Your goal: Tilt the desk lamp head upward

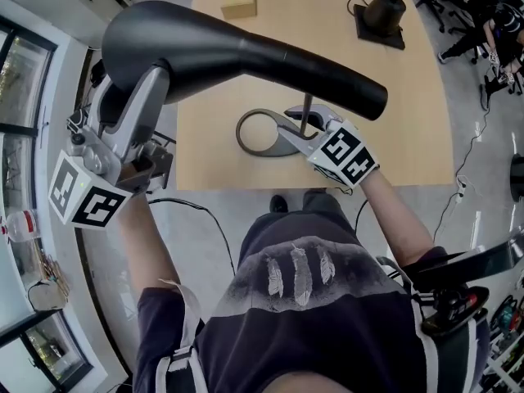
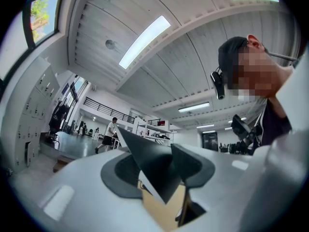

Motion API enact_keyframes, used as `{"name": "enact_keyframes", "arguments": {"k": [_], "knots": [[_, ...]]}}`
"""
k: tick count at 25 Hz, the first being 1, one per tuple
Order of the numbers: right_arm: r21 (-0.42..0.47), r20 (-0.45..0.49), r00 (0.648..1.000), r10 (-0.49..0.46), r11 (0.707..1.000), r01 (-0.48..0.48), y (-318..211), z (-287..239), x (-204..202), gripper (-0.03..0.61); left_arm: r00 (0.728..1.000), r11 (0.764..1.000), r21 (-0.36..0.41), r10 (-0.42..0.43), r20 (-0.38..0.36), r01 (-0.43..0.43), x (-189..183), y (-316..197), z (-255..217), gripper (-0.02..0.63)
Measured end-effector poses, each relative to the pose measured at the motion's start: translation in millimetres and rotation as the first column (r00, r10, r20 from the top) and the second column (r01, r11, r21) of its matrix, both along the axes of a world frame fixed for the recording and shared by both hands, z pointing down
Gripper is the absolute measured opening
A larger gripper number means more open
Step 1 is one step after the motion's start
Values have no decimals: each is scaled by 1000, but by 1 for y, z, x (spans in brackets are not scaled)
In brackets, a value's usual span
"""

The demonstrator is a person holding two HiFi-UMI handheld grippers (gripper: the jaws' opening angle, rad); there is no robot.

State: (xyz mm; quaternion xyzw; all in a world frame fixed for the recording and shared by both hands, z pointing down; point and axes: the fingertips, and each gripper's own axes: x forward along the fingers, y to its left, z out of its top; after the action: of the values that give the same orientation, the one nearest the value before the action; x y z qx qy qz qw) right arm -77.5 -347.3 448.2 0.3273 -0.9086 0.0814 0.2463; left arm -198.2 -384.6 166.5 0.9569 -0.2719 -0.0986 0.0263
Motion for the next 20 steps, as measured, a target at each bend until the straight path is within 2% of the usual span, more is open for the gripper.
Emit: {"name": "enact_keyframes", "arguments": {"k": [1, 2, 3, 5, 11, 20], "knots": [[38, 14, 1000, 16, 999, -16, 2, -10, 2, 160, 1000, 1000, -2, 0, -2, 0, 0, 0, 0, 187], [81, 36, 999, 38, 996, -41, 3, -22, 5, 132, 1000, 1000, -4, -1, -3, 1, -1, 0, 0, 187], [119, 56, 997, 61, 991, -67, 2, -34, 8, 67, 1000, 1000, -2, -5, -1, 5, -2, 0, 0, 187], [150, 63, 995, 78, 985, -87, 1, -45, 11, 29, 1000, 1000, 13, -13, 11, 13, -3, 1, -3, 187], [67, 92, 993, 71, 995, -77, -6, -40, 15, 18, 997, 997, 80, -26, 66, 21, 7, -1, -21, 183], [47, 80, 993, 88, 995, -92, -9, -38, 12, 15, 991, 983, 183, -31, 126, 8, 18, -1, -52, 169]]}}
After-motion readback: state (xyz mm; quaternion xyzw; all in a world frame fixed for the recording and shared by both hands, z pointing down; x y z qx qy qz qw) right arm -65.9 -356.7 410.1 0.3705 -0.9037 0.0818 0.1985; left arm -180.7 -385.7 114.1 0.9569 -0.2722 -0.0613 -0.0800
